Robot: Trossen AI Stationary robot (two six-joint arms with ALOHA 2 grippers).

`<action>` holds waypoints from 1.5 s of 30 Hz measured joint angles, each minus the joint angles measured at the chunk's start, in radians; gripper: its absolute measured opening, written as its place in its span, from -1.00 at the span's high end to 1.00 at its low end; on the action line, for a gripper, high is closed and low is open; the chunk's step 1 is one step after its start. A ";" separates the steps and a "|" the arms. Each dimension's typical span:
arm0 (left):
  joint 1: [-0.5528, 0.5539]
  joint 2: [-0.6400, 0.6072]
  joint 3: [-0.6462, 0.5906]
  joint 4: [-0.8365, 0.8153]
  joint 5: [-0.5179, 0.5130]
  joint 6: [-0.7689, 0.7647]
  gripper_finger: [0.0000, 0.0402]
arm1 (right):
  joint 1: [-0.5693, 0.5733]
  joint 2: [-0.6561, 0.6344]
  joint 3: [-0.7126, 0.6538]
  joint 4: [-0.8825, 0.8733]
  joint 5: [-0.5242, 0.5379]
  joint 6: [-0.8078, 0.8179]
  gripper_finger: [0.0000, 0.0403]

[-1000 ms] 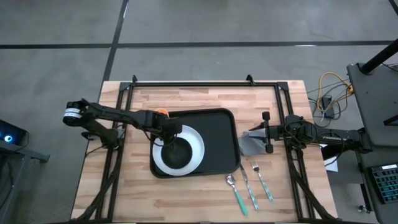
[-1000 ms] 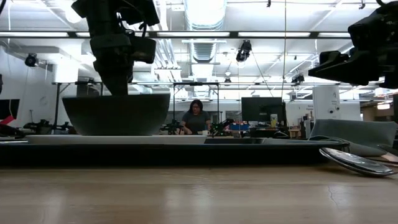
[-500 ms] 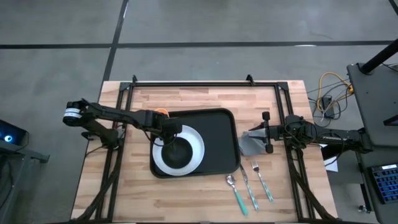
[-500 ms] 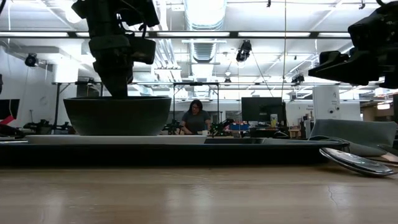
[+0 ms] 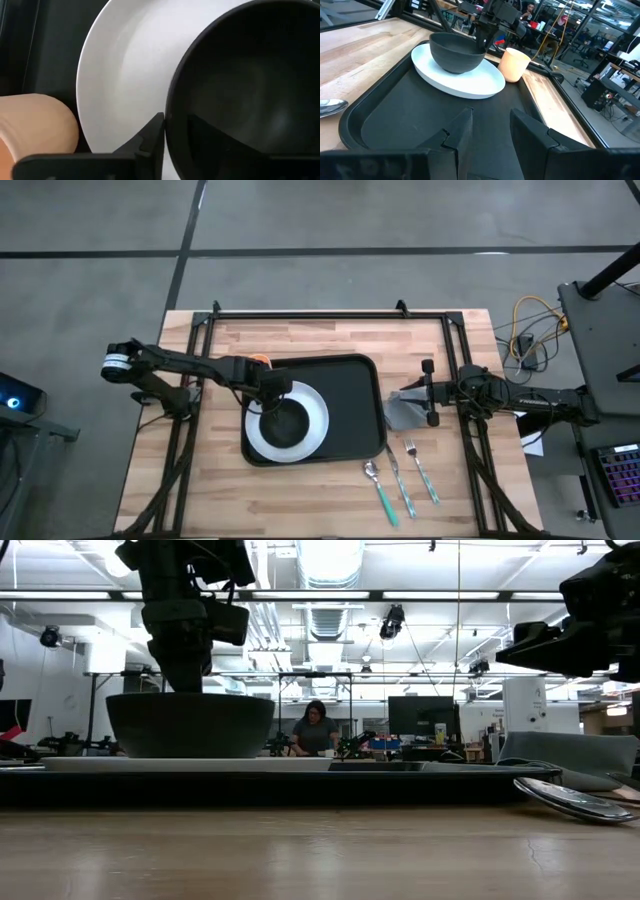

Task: Set up tray
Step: Put the black bowl on the white plate, then put the gray table napkin on the black tray to the right of the white plate

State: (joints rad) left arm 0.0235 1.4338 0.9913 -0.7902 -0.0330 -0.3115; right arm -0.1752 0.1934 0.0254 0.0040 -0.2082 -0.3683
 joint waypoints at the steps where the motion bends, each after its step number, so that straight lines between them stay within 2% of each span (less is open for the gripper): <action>1: 0.000 0.000 0.000 0.000 0.000 0.000 0.64 | 0.000 0.000 0.000 0.000 0.000 0.000 0.41; 8: 0.000 0.000 0.010 -0.009 0.000 0.000 0.58 | 0.000 0.000 0.000 0.000 0.000 -0.001 0.41; 18: 0.000 -0.002 0.097 -0.058 0.002 -0.005 0.58 | 0.000 0.000 0.000 0.000 0.000 0.000 0.41; 22: -0.011 -0.002 0.123 -0.058 0.038 -0.170 0.58 | 0.000 0.000 0.000 0.000 0.000 -0.001 0.41; 24: -0.032 -0.002 0.125 -0.053 0.109 -0.221 0.58 | 0.000 0.000 0.000 0.000 0.000 0.000 0.41; 28: -0.172 -0.014 0.106 0.062 0.265 -0.019 0.58 | 0.000 0.000 0.000 0.000 0.000 0.000 0.41; 32: -0.359 -0.016 0.100 0.250 0.269 0.077 0.58 | 0.000 0.000 0.000 0.000 0.000 0.000 0.41; 37: -0.535 -0.016 0.102 0.408 0.268 0.110 0.58 | 0.000 0.000 0.000 0.000 0.000 0.000 0.41; 41: -0.631 -0.016 0.102 0.470 0.268 0.112 0.58 | 0.000 0.000 0.000 0.000 0.000 0.000 0.41; 45: -0.678 -0.016 0.102 0.476 0.268 0.111 0.58 | 0.000 0.000 0.000 0.000 0.000 -0.001 0.41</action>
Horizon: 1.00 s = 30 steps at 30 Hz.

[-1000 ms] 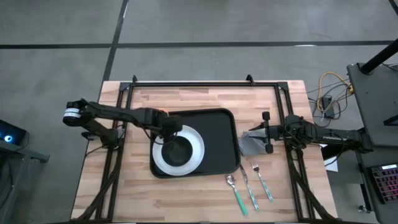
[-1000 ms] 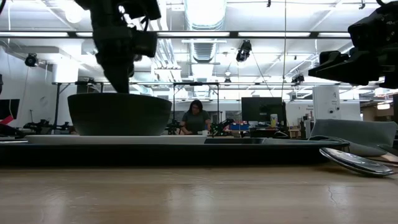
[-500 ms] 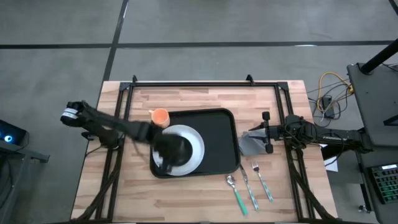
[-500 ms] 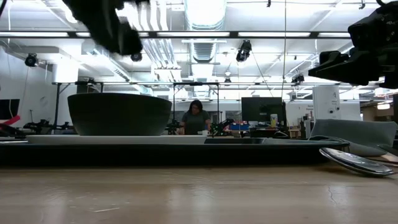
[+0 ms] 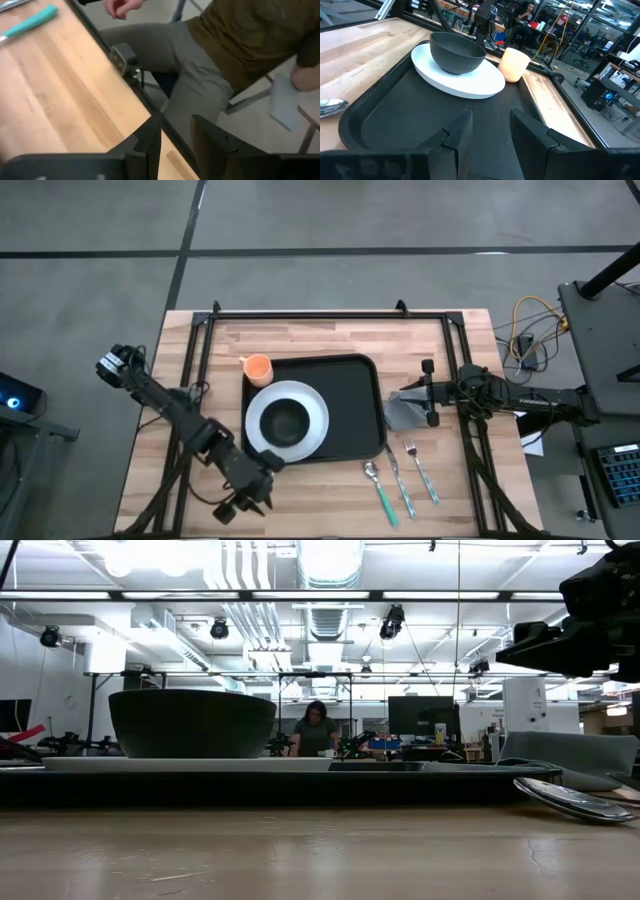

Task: Set up tray
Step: Put the gray table napkin on the black tray to the right of the white plate

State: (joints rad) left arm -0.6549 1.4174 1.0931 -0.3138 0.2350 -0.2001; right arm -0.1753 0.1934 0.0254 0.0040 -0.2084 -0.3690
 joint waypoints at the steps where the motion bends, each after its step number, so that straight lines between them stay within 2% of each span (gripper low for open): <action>1: -0.005 0.000 0.000 0.000 0.000 0.000 0.58 | 0.000 0.000 0.000 0.000 0.000 0.001 0.41; 5: -0.007 0.000 0.000 0.007 -0.003 -0.001 0.58 | 0.000 0.000 0.000 0.000 0.000 0.001 0.41; 10: -0.020 0.001 -0.025 0.072 -0.004 -0.127 0.58 | 0.000 0.000 0.000 0.000 0.000 0.001 0.41; 17: -0.147 -0.026 -0.113 0.113 0.004 0.004 0.58 | 0.000 0.000 0.000 0.000 0.000 -0.001 0.41; 21: -0.198 -0.113 -0.177 0.158 -0.002 0.012 0.58 | 0.000 0.000 0.000 0.000 0.000 -0.001 0.41; 24: -0.224 -0.212 -0.272 0.229 -0.004 0.051 0.58 | 0.000 0.000 0.000 0.000 0.000 0.001 0.41; 30: -0.237 -0.476 -0.585 0.509 -0.004 0.061 0.58 | 0.000 0.000 0.000 0.000 0.000 -0.001 0.41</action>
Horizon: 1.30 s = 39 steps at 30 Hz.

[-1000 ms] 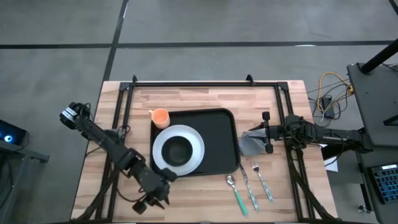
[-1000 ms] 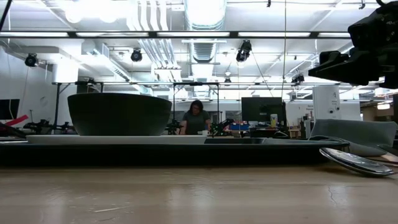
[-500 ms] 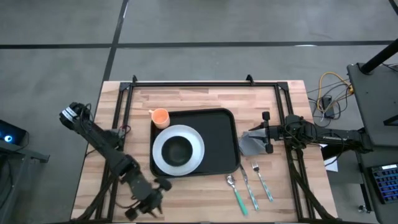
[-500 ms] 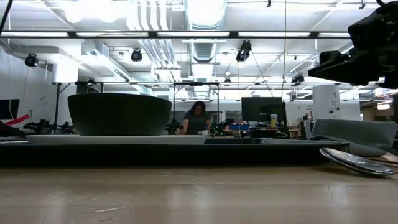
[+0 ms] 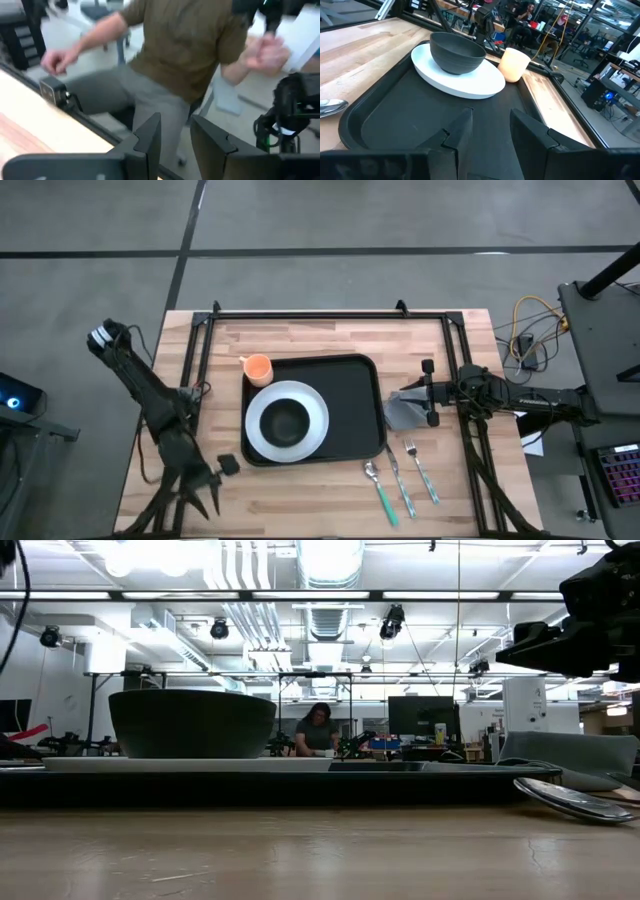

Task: Set up tray
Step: Put the gray table napkin on the black tray to the right of the white plate

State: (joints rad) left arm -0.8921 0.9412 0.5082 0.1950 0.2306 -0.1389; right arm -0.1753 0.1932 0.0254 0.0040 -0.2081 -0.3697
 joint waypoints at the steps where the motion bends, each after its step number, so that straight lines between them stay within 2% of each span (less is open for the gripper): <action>1: 0.000 -0.051 -0.056 0.054 -0.001 -0.001 0.58 | 0.000 0.000 0.000 0.000 0.000 0.000 0.41; 5: 0.000 -0.245 -0.238 0.272 -0.001 -0.019 0.58 | 0.000 0.000 0.000 0.000 0.000 0.000 0.41; 9: 0.000 -0.418 -0.334 0.298 0.000 -0.040 0.58 | 0.000 0.000 0.000 0.000 0.000 0.000 0.41; 20: 0.000 -0.755 -0.376 0.058 0.008 -0.064 0.58 | 0.000 0.000 0.000 0.000 0.000 0.001 0.41; 23: 0.000 -0.834 -0.364 -0.038 0.047 -0.029 0.58 | 0.000 0.000 0.000 0.000 0.000 0.000 0.41; 29: 0.000 -0.938 -0.396 -0.059 0.056 0.024 0.58 | 0.000 0.000 0.000 0.000 0.000 0.000 0.41; 39: 0.000 -0.937 -0.425 -0.053 0.054 0.051 0.58 | 0.000 0.000 0.000 0.000 0.000 0.002 0.41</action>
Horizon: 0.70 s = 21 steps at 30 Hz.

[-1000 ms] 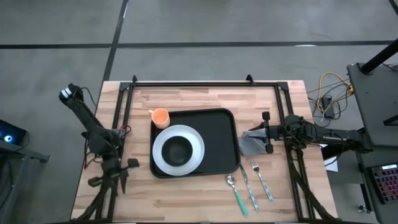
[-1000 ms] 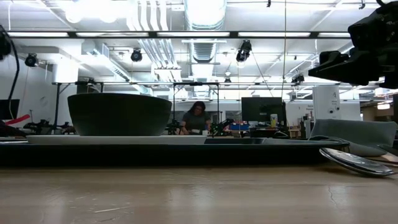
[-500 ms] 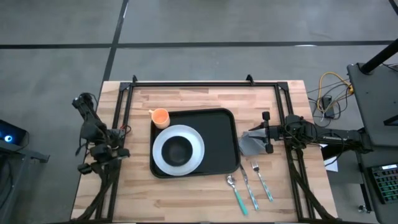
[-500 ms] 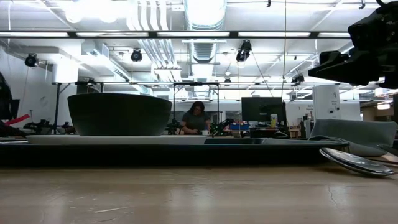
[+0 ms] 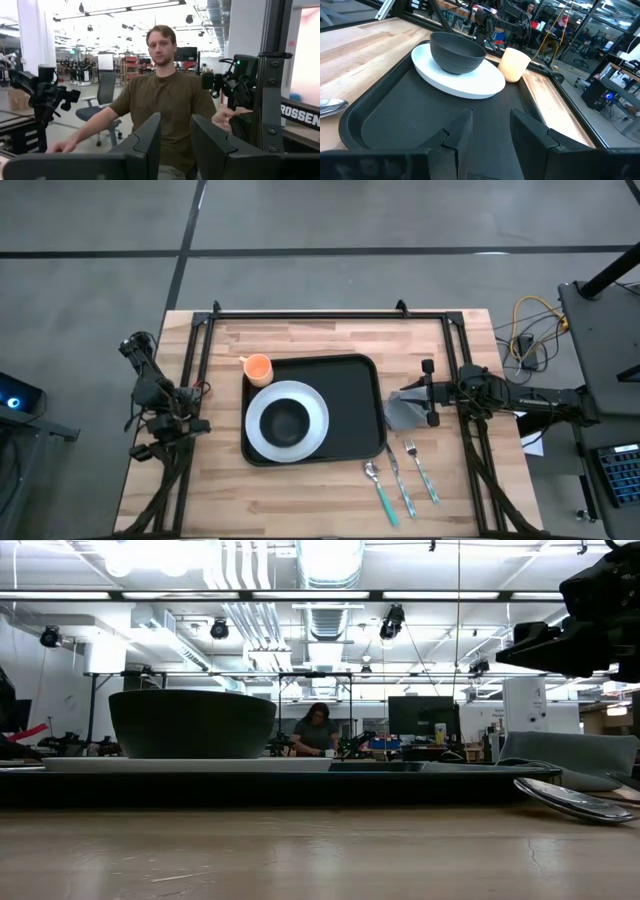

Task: Set up tray
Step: Put the gray table napkin on the black tray to the right of the white plate

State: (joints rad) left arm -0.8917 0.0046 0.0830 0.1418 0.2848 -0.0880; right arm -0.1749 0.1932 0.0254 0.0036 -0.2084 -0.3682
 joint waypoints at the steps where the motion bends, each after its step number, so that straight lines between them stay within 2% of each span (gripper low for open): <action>1: 0.000 0.001 -0.001 0.006 0.000 0.002 0.58 | 0.000 0.000 0.000 0.000 0.000 0.000 0.41; 7: 0.000 0.001 -0.063 0.097 0.000 0.005 0.58 | 0.000 0.000 0.000 0.000 0.000 -0.002 0.41; 21: 0.000 0.031 -0.073 0.062 -0.002 -0.029 0.58 | 0.000 0.000 0.000 0.000 0.000 -0.001 0.41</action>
State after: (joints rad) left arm -0.8917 0.0354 0.0102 0.2039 0.2827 -0.1168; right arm -0.1750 0.1936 0.0254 0.0040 -0.2084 -0.3696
